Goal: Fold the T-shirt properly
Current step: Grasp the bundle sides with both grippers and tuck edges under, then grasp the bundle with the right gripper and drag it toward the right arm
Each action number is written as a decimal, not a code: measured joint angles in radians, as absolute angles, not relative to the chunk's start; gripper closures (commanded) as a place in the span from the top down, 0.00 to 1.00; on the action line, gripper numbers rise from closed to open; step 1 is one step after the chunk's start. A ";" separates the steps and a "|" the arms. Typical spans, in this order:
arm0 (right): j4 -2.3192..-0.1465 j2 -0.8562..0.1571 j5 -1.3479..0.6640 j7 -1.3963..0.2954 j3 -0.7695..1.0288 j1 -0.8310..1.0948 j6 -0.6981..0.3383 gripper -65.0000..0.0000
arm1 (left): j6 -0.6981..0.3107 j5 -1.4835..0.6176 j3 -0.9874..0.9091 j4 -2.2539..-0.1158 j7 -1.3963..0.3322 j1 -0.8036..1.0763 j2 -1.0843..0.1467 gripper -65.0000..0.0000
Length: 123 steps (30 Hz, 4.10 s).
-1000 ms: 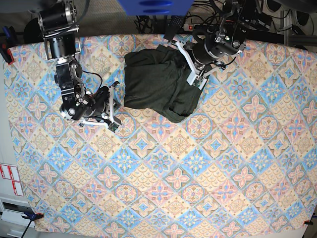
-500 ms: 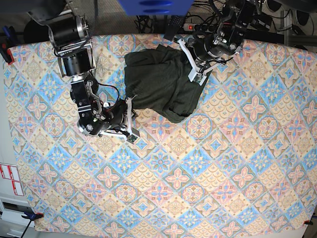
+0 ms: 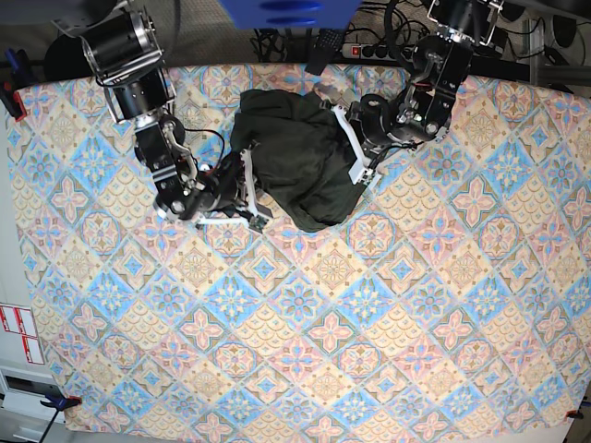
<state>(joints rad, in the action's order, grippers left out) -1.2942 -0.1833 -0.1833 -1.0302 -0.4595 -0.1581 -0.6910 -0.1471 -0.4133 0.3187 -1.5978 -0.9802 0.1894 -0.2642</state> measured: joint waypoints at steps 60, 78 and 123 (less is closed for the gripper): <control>-1.703 -0.102 -0.165 -1.068 -0.592 0.056 -0.696 0.07 | -0.112 -0.374 -0.293 -1.805 -0.939 0.231 -0.216 0.00; -1.236 0.006 -0.187 -0.963 -0.596 -0.073 -0.707 0.07 | -0.110 -0.374 -0.295 -1.808 -0.938 0.228 -0.168 0.00; -0.964 -0.200 0.023 -0.805 -0.010 -0.298 -0.733 0.00 | -0.113 -0.374 -0.290 -1.843 -0.939 0.231 -0.166 0.00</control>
